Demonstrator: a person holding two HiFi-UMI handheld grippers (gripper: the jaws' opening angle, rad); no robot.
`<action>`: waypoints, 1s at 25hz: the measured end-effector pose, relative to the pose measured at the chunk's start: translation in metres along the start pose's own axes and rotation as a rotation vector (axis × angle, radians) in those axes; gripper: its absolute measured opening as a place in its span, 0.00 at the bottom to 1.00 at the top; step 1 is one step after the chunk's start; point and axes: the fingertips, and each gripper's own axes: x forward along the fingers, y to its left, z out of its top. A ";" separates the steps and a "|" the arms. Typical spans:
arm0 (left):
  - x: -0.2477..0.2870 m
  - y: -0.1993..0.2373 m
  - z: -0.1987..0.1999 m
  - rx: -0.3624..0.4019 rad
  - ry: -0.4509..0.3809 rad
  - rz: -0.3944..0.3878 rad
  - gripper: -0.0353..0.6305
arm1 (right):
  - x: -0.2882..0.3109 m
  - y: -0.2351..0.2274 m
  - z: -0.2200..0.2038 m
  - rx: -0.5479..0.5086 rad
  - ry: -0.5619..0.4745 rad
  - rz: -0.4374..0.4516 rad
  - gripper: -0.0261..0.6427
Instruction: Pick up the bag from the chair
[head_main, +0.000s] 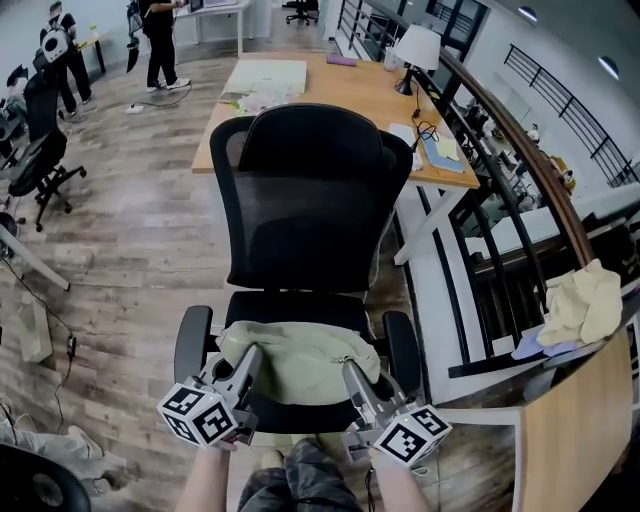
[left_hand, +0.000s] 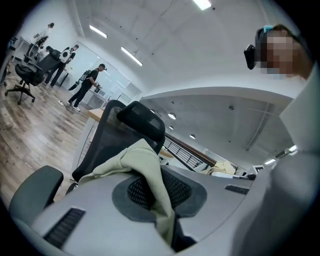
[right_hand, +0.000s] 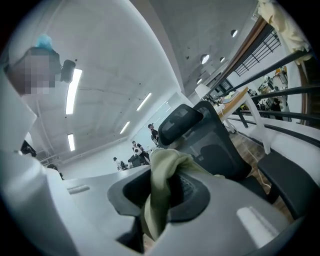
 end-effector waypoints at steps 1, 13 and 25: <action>-0.003 -0.003 0.006 0.002 -0.005 -0.002 0.08 | 0.000 0.006 0.004 -0.004 0.000 0.008 0.15; -0.028 -0.043 0.073 0.071 -0.089 -0.026 0.08 | -0.003 0.060 0.055 -0.046 -0.037 0.095 0.15; -0.048 -0.090 0.137 0.161 -0.148 -0.077 0.08 | -0.013 0.114 0.116 -0.101 -0.124 0.175 0.15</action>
